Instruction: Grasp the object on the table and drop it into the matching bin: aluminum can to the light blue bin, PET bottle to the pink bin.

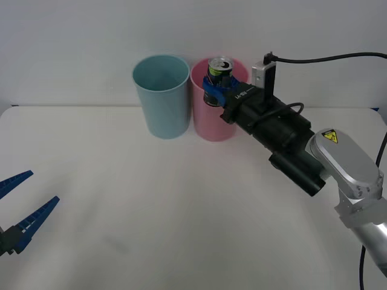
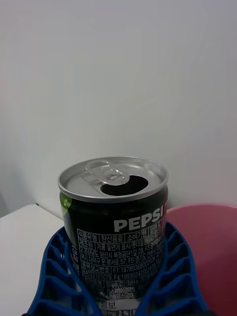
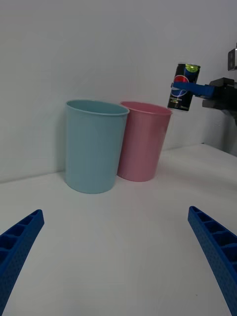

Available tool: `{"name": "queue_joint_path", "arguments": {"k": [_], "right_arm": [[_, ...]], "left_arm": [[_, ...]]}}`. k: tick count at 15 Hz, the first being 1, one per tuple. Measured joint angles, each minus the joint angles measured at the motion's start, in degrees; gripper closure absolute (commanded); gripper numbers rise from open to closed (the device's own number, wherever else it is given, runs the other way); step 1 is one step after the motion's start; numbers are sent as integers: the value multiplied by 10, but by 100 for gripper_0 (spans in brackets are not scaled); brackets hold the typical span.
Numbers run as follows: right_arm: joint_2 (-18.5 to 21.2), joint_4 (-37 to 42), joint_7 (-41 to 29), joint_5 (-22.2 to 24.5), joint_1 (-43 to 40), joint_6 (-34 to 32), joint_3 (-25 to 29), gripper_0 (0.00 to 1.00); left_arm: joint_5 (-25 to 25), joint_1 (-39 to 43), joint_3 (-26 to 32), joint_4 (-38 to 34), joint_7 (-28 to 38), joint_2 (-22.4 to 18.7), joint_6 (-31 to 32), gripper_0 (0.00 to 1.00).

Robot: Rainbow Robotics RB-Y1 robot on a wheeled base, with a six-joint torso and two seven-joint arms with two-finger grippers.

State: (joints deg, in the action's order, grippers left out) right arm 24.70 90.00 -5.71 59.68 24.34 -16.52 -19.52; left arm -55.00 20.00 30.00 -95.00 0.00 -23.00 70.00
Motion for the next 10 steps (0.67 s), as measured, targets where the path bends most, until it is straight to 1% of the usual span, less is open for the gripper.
{"name": "queue_joint_path", "arguments": {"k": [10], "right_arm": [[4, 4, 0, -6, 0, -1, 0, 100]], "left_arm": [[0, 0, 0, 0, 0, 0, 0, 0]]}}
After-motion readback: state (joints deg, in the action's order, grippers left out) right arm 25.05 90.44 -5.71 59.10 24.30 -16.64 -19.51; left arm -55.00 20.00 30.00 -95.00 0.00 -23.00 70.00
